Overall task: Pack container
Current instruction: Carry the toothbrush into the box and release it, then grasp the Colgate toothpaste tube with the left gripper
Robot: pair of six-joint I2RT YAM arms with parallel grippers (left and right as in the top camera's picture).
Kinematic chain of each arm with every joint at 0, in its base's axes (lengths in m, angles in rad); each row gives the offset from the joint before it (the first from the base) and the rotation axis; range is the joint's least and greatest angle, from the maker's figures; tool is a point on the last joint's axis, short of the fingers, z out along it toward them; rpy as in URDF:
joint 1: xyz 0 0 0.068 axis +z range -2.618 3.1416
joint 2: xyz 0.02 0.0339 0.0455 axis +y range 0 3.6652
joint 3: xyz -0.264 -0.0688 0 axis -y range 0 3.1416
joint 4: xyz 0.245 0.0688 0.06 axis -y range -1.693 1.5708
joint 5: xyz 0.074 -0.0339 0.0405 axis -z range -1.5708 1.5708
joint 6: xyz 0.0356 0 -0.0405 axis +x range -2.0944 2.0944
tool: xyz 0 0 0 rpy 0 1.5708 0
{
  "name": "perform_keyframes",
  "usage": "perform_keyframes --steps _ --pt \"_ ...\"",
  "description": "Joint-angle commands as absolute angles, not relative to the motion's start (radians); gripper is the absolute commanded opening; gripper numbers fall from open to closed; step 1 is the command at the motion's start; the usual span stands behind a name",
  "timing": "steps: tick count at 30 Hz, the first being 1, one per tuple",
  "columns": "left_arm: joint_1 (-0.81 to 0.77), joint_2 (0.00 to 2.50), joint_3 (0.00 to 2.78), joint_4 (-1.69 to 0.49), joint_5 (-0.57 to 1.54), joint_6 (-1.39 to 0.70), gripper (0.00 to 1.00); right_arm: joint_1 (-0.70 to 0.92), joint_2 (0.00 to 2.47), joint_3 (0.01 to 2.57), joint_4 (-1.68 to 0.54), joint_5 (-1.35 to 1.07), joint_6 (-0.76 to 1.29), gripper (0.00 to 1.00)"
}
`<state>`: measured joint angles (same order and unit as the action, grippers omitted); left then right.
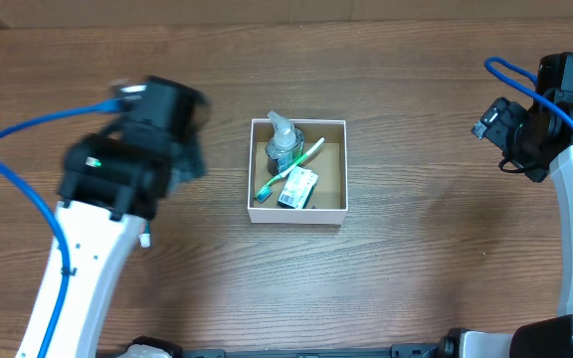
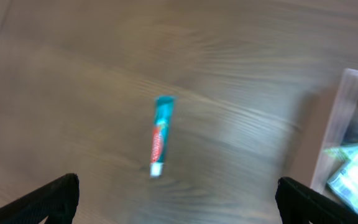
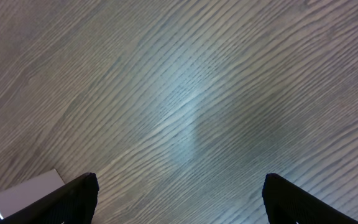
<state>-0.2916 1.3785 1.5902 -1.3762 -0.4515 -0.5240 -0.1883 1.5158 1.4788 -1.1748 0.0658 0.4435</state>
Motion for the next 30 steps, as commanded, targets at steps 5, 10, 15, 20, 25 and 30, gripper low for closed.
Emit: perform_keyframes --steps 5,10,15,20,25,30 --pt "0.097 1.415 1.356 -1.232 -0.207 -0.639 1.00 -0.186 1.515 1.478 -1.173 0.065 0.438 0.87" --pt "0.179 1.515 1.216 -1.084 -0.121 -0.534 1.00 -0.186 1.515 1.478 -1.173 0.065 0.439 0.87" --pt "0.183 1.689 1.196 -1.034 -0.109 -0.476 1.00 -0.186 1.515 1.478 -1.173 0.065 0.438 0.87" --pt "0.183 1.851 1.196 -0.949 -0.051 -0.382 1.00 -0.186 1.515 1.478 -1.173 0.065 0.438 0.87" --pt "0.183 1.929 1.196 -0.918 -0.050 -0.356 1.00 -0.186 1.515 1.478 -1.173 0.065 0.438 0.87" --pt "0.183 1.961 1.196 -0.915 -0.051 -0.344 0.94 -0.186 1.515 1.478 -1.173 0.065 0.438 0.87"
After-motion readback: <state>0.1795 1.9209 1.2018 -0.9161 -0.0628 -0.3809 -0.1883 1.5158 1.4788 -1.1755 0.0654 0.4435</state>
